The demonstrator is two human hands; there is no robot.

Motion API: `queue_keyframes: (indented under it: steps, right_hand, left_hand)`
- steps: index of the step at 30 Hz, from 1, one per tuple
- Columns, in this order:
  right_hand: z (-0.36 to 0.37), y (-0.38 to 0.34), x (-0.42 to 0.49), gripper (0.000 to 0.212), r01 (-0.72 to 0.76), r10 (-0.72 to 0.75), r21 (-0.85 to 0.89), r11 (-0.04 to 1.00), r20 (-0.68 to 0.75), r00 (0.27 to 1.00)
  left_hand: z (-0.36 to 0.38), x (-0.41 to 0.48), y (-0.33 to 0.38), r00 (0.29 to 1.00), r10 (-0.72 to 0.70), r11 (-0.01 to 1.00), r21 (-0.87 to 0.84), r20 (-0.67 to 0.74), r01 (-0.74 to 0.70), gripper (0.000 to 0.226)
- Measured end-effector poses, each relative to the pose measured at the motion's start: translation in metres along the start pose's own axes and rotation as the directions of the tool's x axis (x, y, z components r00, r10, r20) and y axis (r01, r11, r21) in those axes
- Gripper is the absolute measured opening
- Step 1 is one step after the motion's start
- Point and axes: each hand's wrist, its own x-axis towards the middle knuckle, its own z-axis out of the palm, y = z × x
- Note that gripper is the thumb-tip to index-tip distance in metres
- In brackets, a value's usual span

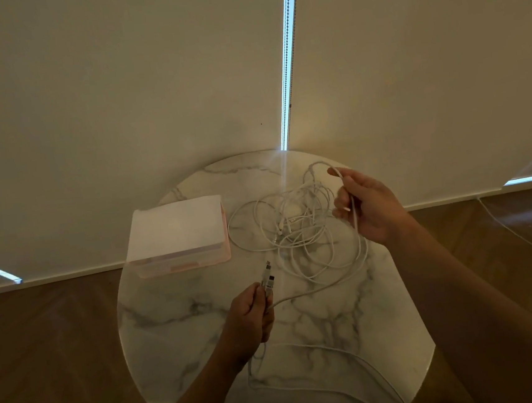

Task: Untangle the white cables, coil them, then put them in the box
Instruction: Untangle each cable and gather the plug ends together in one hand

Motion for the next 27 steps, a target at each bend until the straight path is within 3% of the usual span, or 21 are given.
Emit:
queue_keyframes:
  steps: [4,7,10,15,21,25,27]
  right_hand:
    - [0.013,-0.016,-0.001,0.024,0.106,-0.117,0.095,0.99,0.123,0.985]
    - [0.01,-0.007,0.0,0.02,-0.025,0.02,0.121,0.992,0.044,0.999]
    - [0.003,0.004,0.002,0.029,-0.093,0.092,-0.034,0.995,-0.021,0.996]
    - [0.015,-0.008,-0.003,0.026,0.163,-0.166,0.057,0.985,0.064,0.984]
    - [0.009,-0.002,0.002,0.025,-0.054,0.052,-0.035,0.998,-0.04,0.998]
    - [0.013,-0.007,-0.003,0.024,0.102,-0.107,0.063,0.993,0.066,0.992]
    - [0.015,-0.01,-0.003,0.024,0.112,-0.118,0.072,0.991,0.085,0.989]
  left_hand:
    - [0.0,-0.002,0.0,1.0,0.002,1.0,0.007,-0.002,-0.002,0.03]
    - [0.0,-0.003,0.0,1.0,0.006,1.0,0.016,-0.006,-0.006,0.031]
    - [0.0,-0.004,0.0,1.0,0.0,1.0,0.015,-0.007,0.0,0.029]
    - [0.0,-0.007,0.001,1.0,0.0,1.0,0.024,-0.005,0.0,0.029]
    - [0.003,-0.008,0.005,1.0,0.0,1.0,0.032,0.001,0.0,0.029]
    - [0.001,-0.007,0.006,1.0,0.002,0.999,0.041,0.006,-0.002,0.031]
    - [0.001,-0.007,0.006,1.0,-0.002,0.999,0.043,0.005,0.001,0.031]
